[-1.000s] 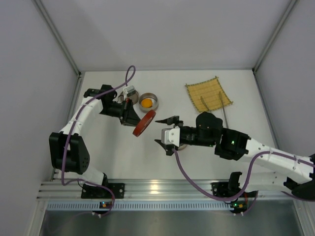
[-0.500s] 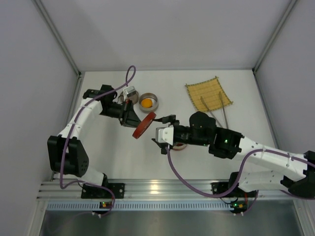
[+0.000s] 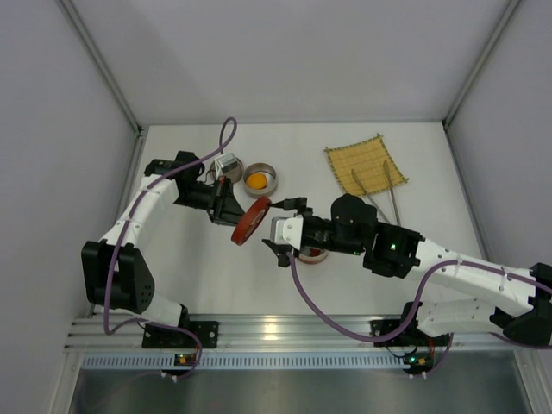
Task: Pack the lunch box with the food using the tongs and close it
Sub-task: Pick up the box lid from the center of the board.
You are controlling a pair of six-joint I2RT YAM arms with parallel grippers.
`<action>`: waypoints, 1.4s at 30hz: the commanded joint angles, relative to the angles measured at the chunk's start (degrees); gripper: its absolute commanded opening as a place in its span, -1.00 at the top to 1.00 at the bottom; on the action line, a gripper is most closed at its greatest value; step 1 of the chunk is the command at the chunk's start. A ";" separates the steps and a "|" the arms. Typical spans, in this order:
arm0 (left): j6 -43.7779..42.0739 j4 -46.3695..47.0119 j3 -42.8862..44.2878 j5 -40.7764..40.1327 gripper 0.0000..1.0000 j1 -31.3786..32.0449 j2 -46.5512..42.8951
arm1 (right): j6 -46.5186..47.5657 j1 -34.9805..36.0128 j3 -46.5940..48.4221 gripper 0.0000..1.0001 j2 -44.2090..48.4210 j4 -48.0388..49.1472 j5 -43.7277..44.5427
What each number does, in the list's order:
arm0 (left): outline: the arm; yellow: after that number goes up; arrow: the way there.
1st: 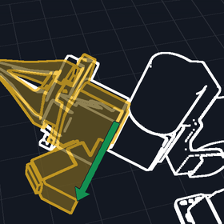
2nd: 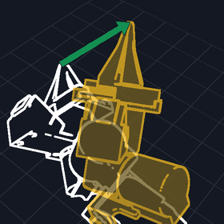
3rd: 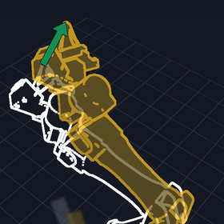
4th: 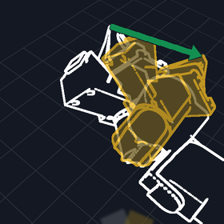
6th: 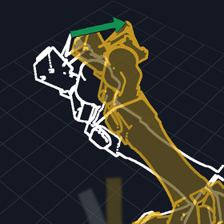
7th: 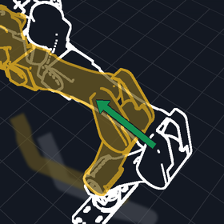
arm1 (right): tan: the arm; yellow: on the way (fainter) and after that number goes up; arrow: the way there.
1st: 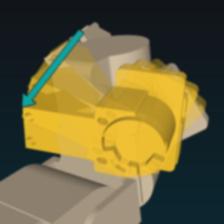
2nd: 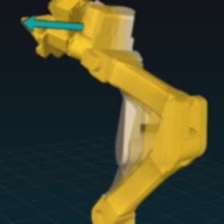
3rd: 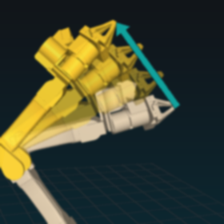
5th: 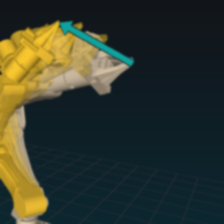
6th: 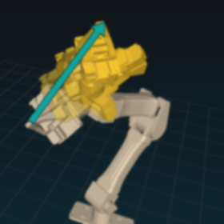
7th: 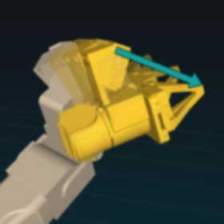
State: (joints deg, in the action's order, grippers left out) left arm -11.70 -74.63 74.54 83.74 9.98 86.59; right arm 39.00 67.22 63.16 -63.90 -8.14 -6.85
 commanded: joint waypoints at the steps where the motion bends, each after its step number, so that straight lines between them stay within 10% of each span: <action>1: -0.77 0.80 -0.10 12.06 1.00 0.31 -1.25 | -0.77 -0.16 4.17 -0.50 0.53 3.50 -3.06; 15: -1.13 0.80 -0.36 12.06 1.00 0.83 -1.60 | 0.72 1.16 5.93 -0.41 -1.58 -2.84 -9.58; 34: -14.92 -9.56 4.03 6.78 1.00 2.06 1.13 | 11.00 1.24 6.81 0.30 0.44 -26.39 -18.64; 42: -7.73 -3.61 1.05 11.87 1.00 2.06 -0.01 | 5.92 1.25 1.45 0.26 4.92 -12.11 -9.34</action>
State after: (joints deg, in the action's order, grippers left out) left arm -21.56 -76.34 76.75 82.81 11.79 87.92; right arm 47.35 67.51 65.73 -62.35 -29.12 -20.12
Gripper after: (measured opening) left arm 0.020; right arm 0.369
